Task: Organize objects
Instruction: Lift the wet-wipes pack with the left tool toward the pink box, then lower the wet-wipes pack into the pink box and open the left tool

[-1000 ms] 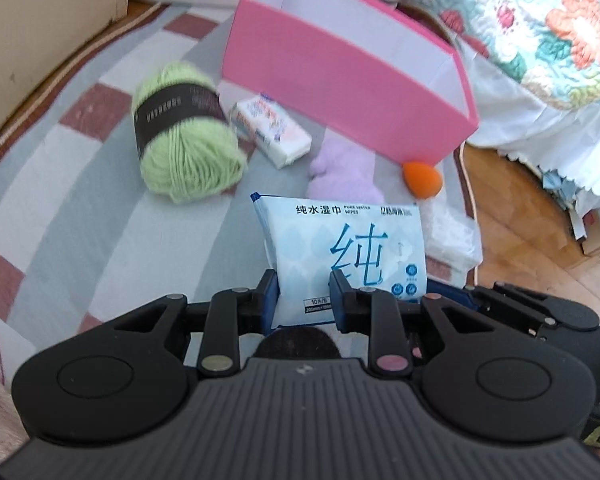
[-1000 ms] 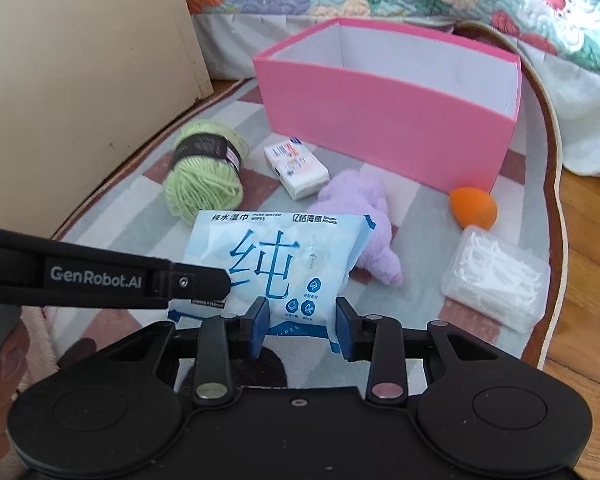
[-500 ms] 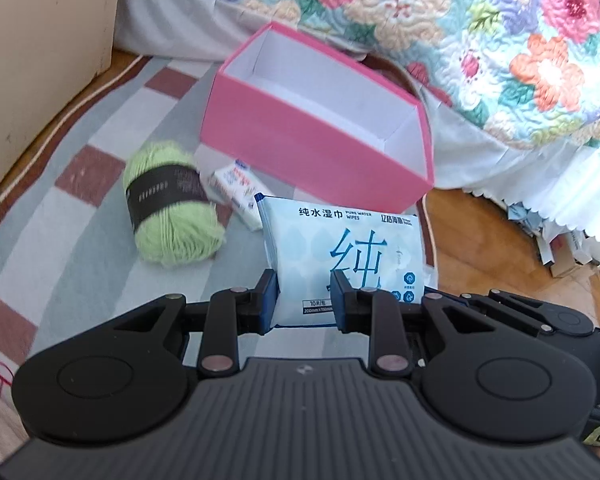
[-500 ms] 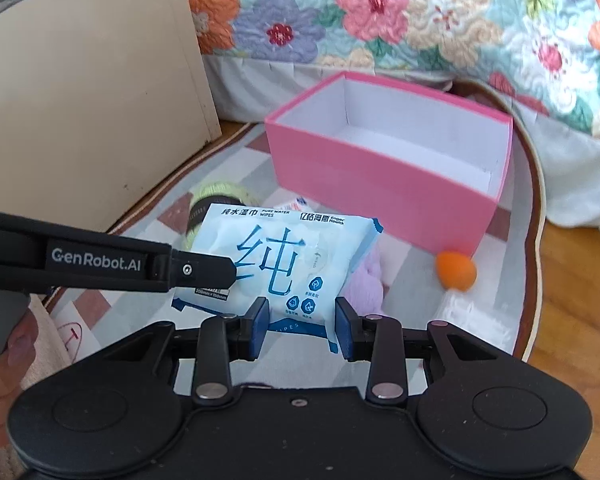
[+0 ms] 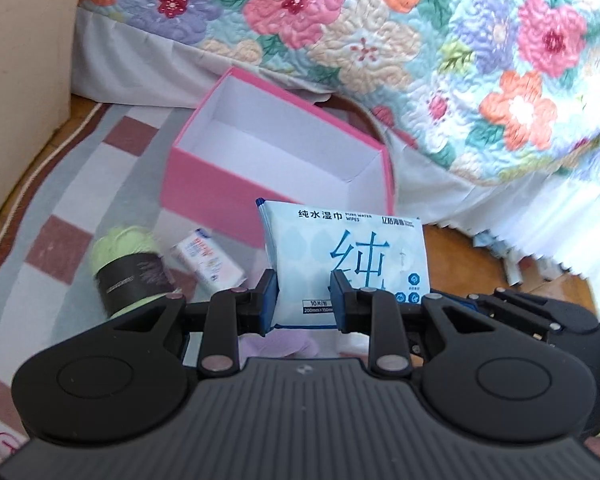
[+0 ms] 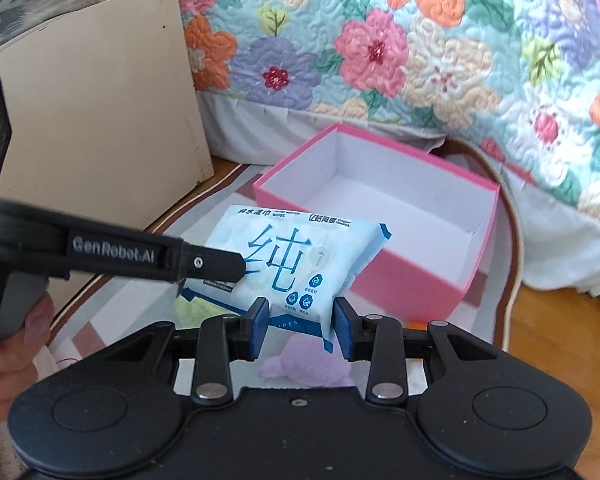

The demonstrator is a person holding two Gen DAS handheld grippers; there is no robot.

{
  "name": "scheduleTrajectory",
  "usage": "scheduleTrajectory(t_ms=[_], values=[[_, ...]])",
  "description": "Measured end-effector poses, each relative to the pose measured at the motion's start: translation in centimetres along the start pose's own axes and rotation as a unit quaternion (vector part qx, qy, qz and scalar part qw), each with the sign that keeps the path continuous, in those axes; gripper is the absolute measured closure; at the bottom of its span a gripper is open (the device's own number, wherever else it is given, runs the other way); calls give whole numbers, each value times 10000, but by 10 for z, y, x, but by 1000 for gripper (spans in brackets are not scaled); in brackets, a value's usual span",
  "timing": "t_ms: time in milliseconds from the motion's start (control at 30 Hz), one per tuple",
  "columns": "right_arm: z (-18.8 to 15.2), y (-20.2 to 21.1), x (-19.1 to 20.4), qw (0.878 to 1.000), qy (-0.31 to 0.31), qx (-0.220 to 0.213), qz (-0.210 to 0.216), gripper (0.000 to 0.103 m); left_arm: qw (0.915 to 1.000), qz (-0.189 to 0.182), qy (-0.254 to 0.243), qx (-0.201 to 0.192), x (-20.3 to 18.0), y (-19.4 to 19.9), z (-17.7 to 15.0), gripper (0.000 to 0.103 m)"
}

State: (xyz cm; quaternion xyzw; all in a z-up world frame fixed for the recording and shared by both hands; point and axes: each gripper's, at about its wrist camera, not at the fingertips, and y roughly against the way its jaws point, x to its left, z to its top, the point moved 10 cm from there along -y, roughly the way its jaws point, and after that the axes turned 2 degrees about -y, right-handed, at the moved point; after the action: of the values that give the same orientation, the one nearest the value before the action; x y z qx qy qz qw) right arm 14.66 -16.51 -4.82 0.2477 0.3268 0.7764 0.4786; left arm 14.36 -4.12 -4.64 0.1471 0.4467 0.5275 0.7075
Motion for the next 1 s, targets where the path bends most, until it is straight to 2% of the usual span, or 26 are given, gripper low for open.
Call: scheduleTrajectory(t_ms=[167,367,533,733,1000], values=[[19,7,-20,9998,-200,39,-17,64,9995,-288,-113,40,-18,-6,23,77],[38,0,-45,9991,-417,16,-31,64,9989,-355,-270,109,-32,-28,50,77],[46,-19,-64,9985,-540,-6,-83,64,9981,-419,-251,387,-27,-59,67,77],[52,-50,-84,9978,-647,-123,-119,65,9973,-191,-458,549,-19,-102,82,77],[70,-92,-115,9983,-339,123,-467,65,9955,-172,-401,844,-23,-165,107,77]])
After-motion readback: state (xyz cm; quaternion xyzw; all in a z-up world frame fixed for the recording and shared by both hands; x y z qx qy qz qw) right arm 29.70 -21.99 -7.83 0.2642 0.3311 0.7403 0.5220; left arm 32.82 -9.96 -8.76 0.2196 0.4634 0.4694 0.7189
